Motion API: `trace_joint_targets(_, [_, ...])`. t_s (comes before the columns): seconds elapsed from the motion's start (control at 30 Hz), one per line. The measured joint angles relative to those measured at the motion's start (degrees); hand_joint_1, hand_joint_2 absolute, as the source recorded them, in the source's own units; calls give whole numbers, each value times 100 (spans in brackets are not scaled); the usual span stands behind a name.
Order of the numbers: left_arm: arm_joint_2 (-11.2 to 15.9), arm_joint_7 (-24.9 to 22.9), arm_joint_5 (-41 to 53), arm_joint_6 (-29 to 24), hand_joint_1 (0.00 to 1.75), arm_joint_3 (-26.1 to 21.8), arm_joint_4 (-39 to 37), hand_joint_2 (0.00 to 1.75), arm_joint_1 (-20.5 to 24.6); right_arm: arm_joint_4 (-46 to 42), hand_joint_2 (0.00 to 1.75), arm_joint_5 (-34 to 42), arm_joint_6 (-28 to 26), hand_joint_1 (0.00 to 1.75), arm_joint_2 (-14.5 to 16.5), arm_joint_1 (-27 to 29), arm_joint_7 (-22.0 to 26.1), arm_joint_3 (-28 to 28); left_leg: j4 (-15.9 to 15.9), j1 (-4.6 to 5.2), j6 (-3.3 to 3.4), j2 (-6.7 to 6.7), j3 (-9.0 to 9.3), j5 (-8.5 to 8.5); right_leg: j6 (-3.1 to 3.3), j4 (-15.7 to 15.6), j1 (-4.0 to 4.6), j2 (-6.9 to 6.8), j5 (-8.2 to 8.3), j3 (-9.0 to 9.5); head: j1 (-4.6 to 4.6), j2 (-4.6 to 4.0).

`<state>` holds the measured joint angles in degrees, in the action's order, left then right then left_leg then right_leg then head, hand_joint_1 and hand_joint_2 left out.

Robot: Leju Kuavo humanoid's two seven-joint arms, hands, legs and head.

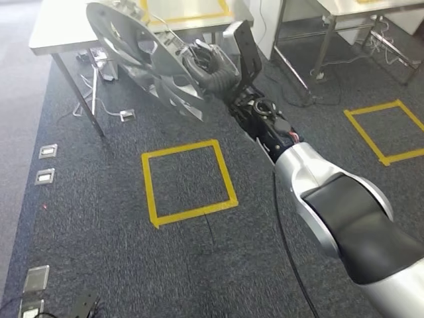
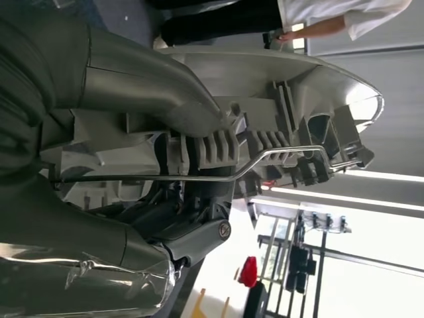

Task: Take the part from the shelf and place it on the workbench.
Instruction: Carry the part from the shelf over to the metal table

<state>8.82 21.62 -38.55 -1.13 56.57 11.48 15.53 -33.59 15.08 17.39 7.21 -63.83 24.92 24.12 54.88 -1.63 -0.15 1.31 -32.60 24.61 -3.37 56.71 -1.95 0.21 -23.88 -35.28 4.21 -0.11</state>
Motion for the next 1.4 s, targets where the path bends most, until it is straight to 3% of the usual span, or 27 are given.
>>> trace_joint_targets(0.07, [-1, 9, -11, -13, 0, -2, 0, 175, -30, -10, 175, 0, 9, 175, -18, 27, -39, -7, 22, 4, -78, 13, 2, 22, 152, -36, 31, 4, -76, 43, -32, 0])
trace_joint_targets(0.13, [0, 22, -12, -15, 0, -3, 1, 175, -63, -36, 175, 1, 20, 175, -34, 45, -57, -25, 115, -4, -132, -17, -14, 36, 236, -43, 29, 3, -49, 135, -64, 0])
trace_joint_targets(0.17, [3, 27, -12, -17, 0, -3, 0, 175, -68, -50, 175, 1, 14, 175, -40, 43, -68, -34, 299, -7, -152, -47, -115, 63, 265, -60, 25, 7, -58, 188, -81, 0])
trace_joint_targets(0.3, [8, 35, -12, -21, 0, -3, -1, 175, -92, -66, 175, 0, -7, 175, -63, 123, -97, -45, 1585, 13, -168, -103, -1041, 439, 365, -94, 78, 40, -180, 354, -165, 0])
trace_joint_targets(0.33, [7, 35, -12, -21, 0, -3, -1, 175, -101, -66, 175, 0, -7, 175, -65, 146, -95, -45, 1635, 32, -138, -103, -1177, 469, 381, -95, 102, 55, -230, 407, -170, 0])
trace_joint_targets(0.37, [6, 35, -11, -21, 0, -3, -1, 175, -107, -66, 175, 0, -6, 175, -65, 160, -93, -45, 1482, 62, -85, -103, -1211, 389, 392, -97, 128, 68, -284, 473, -179, 0])
trace_joint_targets(0.4, [8, 35, -11, -21, 0, -3, -1, 175, -110, -66, 175, 0, -5, 175, -65, 165, -92, -45, 1146, 105, -7, -102, -1148, 176, 401, -101, 156, 76, -342, 549, -185, 0])
trace_joint_targets(0.47, [40, 36, -11, -21, 0, -3, -4, 175, -118, -63, 175, 0, -3, 175, -78, 179, -96, -44, 317, 232, 203, -93, -929, -465, 408, -125, 188, 87, -460, 683, -186, 0])
trace_joint_targets(0.53, [73, 39, -12, -21, 0, -4, -7, 175, -115, -67, 175, 0, 6, 175, -94, 201, -96, -44, -131, 320, 311, -80, -779, -792, 381, -178, 189, 97, -535, 769, -187, 0])
trace_joint_targets(0.6, [75, 40, -13, -21, 0, -5, -7, 175, -102, -99, 175, 0, 10, 175, -96, 200, -91, -45, -229, 315, 315, -86, -658, -725, 333, -234, 191, 91, -560, 857, -193, 0])
trace_joint_targets(0.67, [70, 40, -12, -21, 0, -7, -7, 175, -101, -129, 175, 0, 3, 175, -106, 192, -91, -48, -325, 275, 339, -85, -489, -674, 296, 7, 204, 71, -585, 782, -177, 0])
trace_joint_targets(0.73, [59, 42, -13, -21, 0, -9, -7, 175, -112, -127, 175, 0, -2, 175, -131, 243, -90, -50, -387, 238, 351, -71, -319, -594, 267, 704, 205, 60, -756, 419, -136, 0])
trace_joint_targets(0.77, [53, 41, -13, -21, 0, -9, -7, 175, -125, -121, 175, 0, -2, 175, -145, 300, -89, -51, -395, 223, 350, -67, -240, -534, 252, 1068, 194, 58, -924, 208, -120, 0])
trace_joint_targets(0.83, [33, 40, -11, -21, 0, -9, -7, 175, -161, -109, 175, 0, -2, 175, -161, 416, -89, -50, -396, 194, 317, -47, -77, -403, 204, 1381, 163, 55, -1225, -91, -97, 0])
trace_joint_targets(0.87, [23, 39, -11, -21, 0, -9, -7, 175, -175, -107, 175, 0, -2, 175, -163, 447, -90, -49, -392, 177, 291, -31, 1, -337, 169, 1267, 139, 51, -1212, -149, -90, 0])
trace_joint_targets(0.9, [14, 39, -11, -21, 0, -9, -7, 175, -182, -107, 175, 0, -1, 175, -167, 456, -91, -50, -382, 160, 261, -16, 74, -272, 130, 982, 110, 45, -1020, -153, -79, 0])
trace_joint_targets(0.97, [8, 39, -12, -21, 0, -9, -7, 175, -187, -104, 175, 0, 1, 175, -194, 458, -95, -51, -317, 138, 188, 7, 174, -136, 53, 202, 46, 35, -267, -106, -57, 0])
trace_joint_targets(1.0, [11, 39, -12, -21, 0, -10, -7, 175, -186, -102, 175, 0, 1, 175, -209, 465, -98, -50, -281, 134, 151, 15, 187, -77, 65, -73, 36, 43, 31, -67, -57, 0])
trace_joint_targets(1.03, [15, 39, -12, -21, 0, -10, -7, 175, -184, -101, 175, 0, 1, 175, -222, 472, -99, -48, -241, 132, 115, 22, 183, -31, 97, -217, 41, 51, 205, -53, -63, 0])
trace_joint_targets(1.1, [14, 40, -11, -21, 0, -13, -7, 175, -160, -119, 175, 0, 5, 175, -226, 442, -99, -47, -201, 122, 50, 35, 170, 26, 209, -231, 65, 59, 196, -12, -85, 0])
trace_joint_targets(1.17, [5, 41, -10, -21, 0, -18, -7, 175, -128, -142, 175, 0, 4, 175, -227, 366, -95, -52, 33, 106, -19, -7, 58, 47, 272, -245, 48, 52, 160, 53, -98, 0])
trace_joint_targets(1.23, [1, 42, -11, -21, 0, -22, -7, 175, -121, -137, 175, 0, -4, 175, -234, 378, -91, -58, 672, 81, -121, -88, -280, 178, 320, -284, 32, 53, 98, 192, -131, 0])
trace_joint_targets(1.3, [-7, 42, -12, -21, 0, -22, -7, 175, -136, -115, 175, 0, -7, 175, -247, 498, -87, -64, 1361, 59, -198, -131, -690, 491, 341, -308, 33, 51, -2, 348, -165, 0])
trace_joint_targets(1.33, [-12, 42, -12, -21, 0, -22, -7, 175, -146, -105, 175, 0, -7, 175, -253, 549, -87, -67, 1512, 55, -200, -138, -837, 606, 342, -311, 34, 55, -58, 421, -172, 0])
trace_joint_targets(1.37, [-15, 42, -11, -21, 0, -23, -7, 175, -151, -99, 175, 0, -7, 175, -255, 575, -87, -69, 1466, 60, -176, -141, -910, 614, 341, -312, 38, 60, -112, 489, -180, 0])
trace_joint_targets(1.4, [-14, 42, -12, -21, 0, -23, -7, 175, -152, -99, 175, 0, -7, 175, -256, 572, -88, -70, 1215, 74, -126, -141, -902, 465, 339, -313, 45, 68, -165, 553, -186, 0])
